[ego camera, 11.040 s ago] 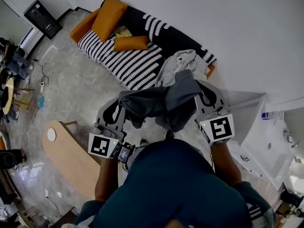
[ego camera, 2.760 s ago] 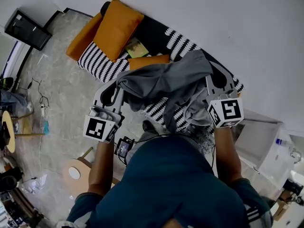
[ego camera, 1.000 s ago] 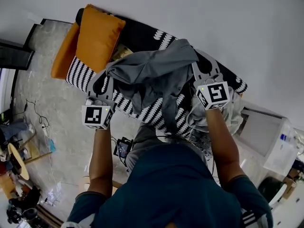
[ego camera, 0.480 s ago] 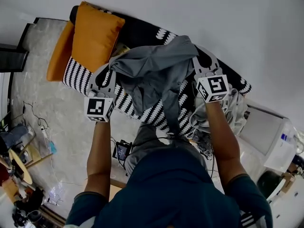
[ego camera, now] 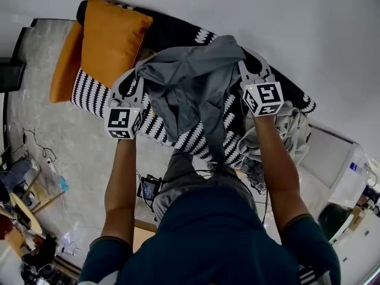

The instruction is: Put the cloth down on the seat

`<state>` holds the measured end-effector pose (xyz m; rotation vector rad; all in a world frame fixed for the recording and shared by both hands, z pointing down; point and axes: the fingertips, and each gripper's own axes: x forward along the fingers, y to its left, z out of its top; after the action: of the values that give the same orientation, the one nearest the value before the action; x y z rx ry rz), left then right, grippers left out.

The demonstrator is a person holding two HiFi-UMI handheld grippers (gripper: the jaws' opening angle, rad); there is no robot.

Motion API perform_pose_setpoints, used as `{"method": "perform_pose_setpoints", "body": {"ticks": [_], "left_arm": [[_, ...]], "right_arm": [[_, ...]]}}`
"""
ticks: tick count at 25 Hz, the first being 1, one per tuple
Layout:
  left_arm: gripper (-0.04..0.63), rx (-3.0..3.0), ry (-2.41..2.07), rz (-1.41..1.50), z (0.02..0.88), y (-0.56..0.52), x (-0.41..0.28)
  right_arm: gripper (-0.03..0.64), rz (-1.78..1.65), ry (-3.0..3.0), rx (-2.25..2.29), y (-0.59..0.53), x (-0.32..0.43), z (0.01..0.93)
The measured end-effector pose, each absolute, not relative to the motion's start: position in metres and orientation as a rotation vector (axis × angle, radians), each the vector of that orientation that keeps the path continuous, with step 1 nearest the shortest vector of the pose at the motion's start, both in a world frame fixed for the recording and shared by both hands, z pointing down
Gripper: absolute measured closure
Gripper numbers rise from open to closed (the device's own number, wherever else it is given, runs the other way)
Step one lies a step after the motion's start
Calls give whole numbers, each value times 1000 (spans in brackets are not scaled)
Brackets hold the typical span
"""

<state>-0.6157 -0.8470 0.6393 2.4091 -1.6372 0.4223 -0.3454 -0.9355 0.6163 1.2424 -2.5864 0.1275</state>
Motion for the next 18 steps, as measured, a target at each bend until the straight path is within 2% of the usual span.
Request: {"method": "perform_pose_setpoints", "body": {"ticks": [18], "left_arm": [[548, 2338, -1533, 557, 726, -889, -638]], "right_arm": [[595, 304, -2464, 1224, -985, -366, 707]]}}
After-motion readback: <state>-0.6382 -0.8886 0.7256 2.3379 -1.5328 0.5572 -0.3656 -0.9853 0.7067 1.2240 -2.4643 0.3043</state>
